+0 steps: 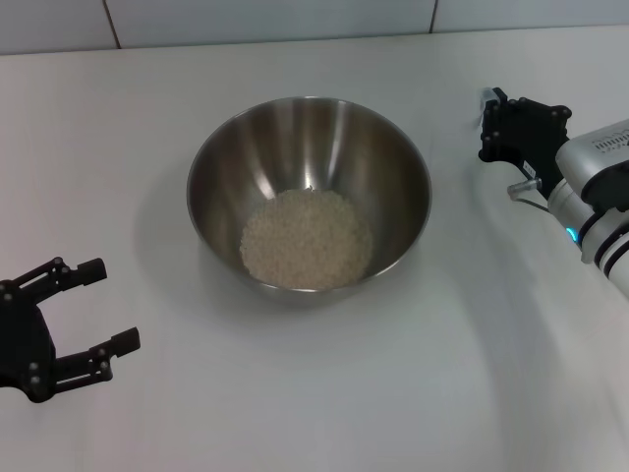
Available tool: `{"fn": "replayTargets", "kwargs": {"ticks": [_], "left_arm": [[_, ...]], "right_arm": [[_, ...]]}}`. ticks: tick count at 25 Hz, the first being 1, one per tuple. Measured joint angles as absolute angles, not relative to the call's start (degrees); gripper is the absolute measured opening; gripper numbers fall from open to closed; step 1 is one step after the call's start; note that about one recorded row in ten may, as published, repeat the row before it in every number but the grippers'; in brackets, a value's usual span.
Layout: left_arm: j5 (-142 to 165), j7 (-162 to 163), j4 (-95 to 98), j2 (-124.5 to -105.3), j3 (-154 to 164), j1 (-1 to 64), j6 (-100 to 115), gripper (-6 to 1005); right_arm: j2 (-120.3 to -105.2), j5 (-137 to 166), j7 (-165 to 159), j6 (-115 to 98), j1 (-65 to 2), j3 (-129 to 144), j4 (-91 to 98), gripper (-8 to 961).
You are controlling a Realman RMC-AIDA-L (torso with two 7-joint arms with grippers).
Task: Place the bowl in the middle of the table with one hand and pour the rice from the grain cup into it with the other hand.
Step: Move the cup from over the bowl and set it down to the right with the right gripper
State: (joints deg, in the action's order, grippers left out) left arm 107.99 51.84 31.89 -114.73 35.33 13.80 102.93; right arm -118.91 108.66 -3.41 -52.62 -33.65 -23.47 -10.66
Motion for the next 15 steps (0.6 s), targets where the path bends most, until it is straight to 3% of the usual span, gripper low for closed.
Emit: {"fn": "replayTargets", "kwargs": {"ticks": [15], "left_arm": [[108.0, 51.9, 31.9, -114.78, 35.3, 13.8, 103.0, 859]], "right_arm": [[-119.08, 109.0, -3.5, -51.7, -33.3, -23.2, -10.1, 59]]}}
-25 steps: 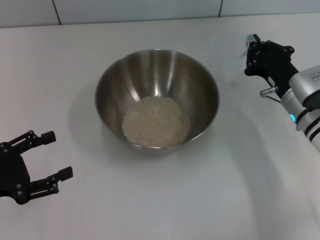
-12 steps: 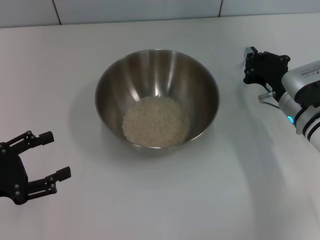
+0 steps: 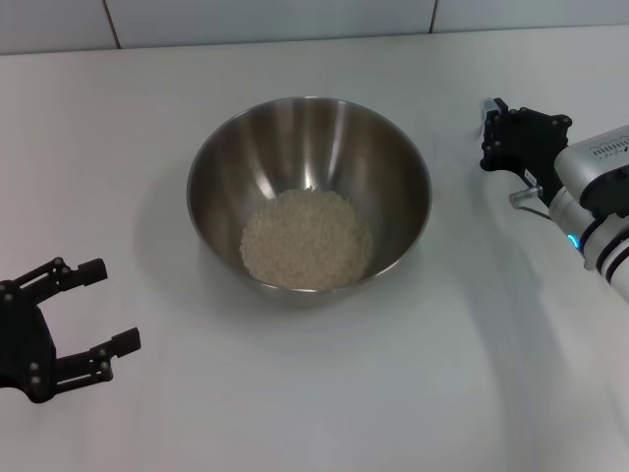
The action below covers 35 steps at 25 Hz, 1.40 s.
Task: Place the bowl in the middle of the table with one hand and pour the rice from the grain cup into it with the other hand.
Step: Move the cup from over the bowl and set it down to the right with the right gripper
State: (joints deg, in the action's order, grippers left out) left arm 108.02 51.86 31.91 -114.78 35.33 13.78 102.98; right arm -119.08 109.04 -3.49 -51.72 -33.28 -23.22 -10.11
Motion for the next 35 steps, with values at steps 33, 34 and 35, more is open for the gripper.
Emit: {"fn": "replayTargets", "kwargs": {"ticks": [33, 34, 35], "left_arm": [[107.6, 51.9, 31.9, -114.43, 35.2, 13.2, 104.1, 859], [107.6, 51.9, 31.9, -114.43, 35.2, 13.2, 104.1, 859], [107.6, 51.9, 31.9, -114.43, 35.2, 13.2, 104.1, 859]], "right_arm": [[-119.02, 109.4, -3.5, -57.0, -28.6, -22.7, -10.6, 415], [-119.01, 109.5, -3.5, -57.5, -28.2, -22.6, -10.6, 415], [-119.01, 109.8, -3.5, -57.8, -27.9, -22.5, -10.6, 414]]}}
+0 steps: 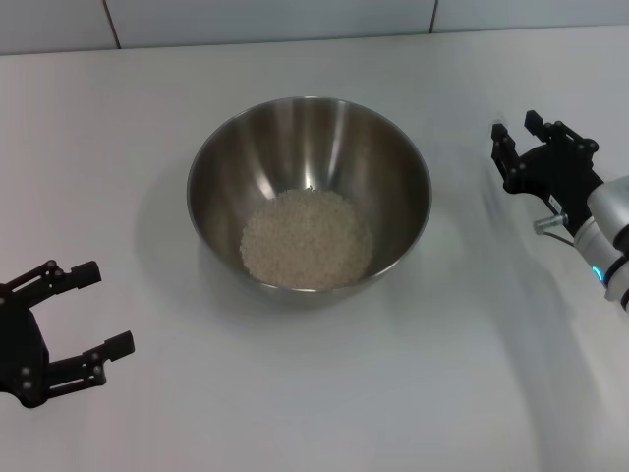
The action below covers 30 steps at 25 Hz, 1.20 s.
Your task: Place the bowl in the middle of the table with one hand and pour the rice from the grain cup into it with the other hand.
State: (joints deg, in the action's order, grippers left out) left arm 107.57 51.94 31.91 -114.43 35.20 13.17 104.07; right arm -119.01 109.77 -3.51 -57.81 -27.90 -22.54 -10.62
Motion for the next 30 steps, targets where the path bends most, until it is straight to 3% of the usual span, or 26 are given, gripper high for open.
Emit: {"fn": "replayTargets", "kwargs": {"ticks": [14, 20, 30], "left_arm": [[107.6, 51.9, 31.9, -114.46, 34.7, 13.0, 104.1, 860], [107.6, 51.9, 31.9, -114.58, 34.6, 13.0, 104.1, 860], [108.0, 51.4, 31.6, -114.46, 34.6, 12.9, 104.1, 860]], "right_arm": [[-118.9, 113.4, -10.1, -60.4, -25.4, -20.3, -8.8, 438], [-118.91, 115.3, -15.0, -71.7, -21.6, -19.1, -5.8, 451], [-118.39, 115.4, -43.2, -90.4, -21.5, -3.9, 14.2, 471]]}}
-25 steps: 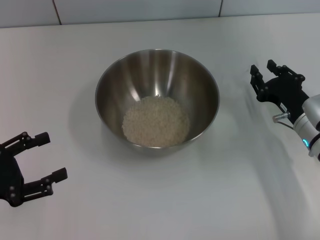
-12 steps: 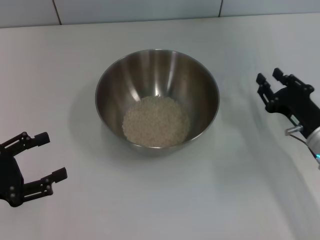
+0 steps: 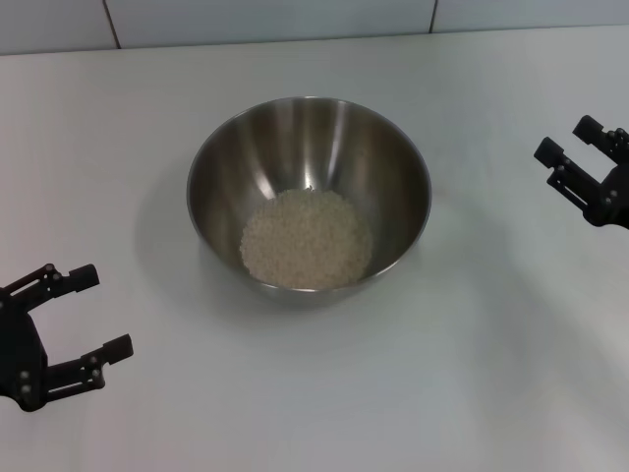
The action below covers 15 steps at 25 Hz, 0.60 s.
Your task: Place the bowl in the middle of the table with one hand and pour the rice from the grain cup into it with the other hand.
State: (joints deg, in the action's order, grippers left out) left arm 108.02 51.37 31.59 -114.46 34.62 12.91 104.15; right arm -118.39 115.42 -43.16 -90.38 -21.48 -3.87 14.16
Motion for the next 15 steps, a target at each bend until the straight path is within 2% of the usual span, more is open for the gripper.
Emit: {"fn": "replayTargets", "kwargs": {"ticks": [2, 10, 15], "left_arm": [[108.0, 51.4, 31.6, -114.45, 34.7, 12.9, 104.1, 860], [108.0, 51.3, 31.6, -114.43, 35.0, 12.9, 104.6, 859], [108.1, 51.3, 31.8, -114.43, 35.1, 12.9, 105.1, 859]], "right_arm": [[-117.81, 115.4, -46.6, -93.7, -21.6, 1.5, 17.5, 656], [-116.96, 115.4, -47.8, -99.0, -21.8, 13.5, 20.9, 655], [-117.06, 115.4, -47.9, -100.1, -21.5, 20.8, 21.7, 655]]}}
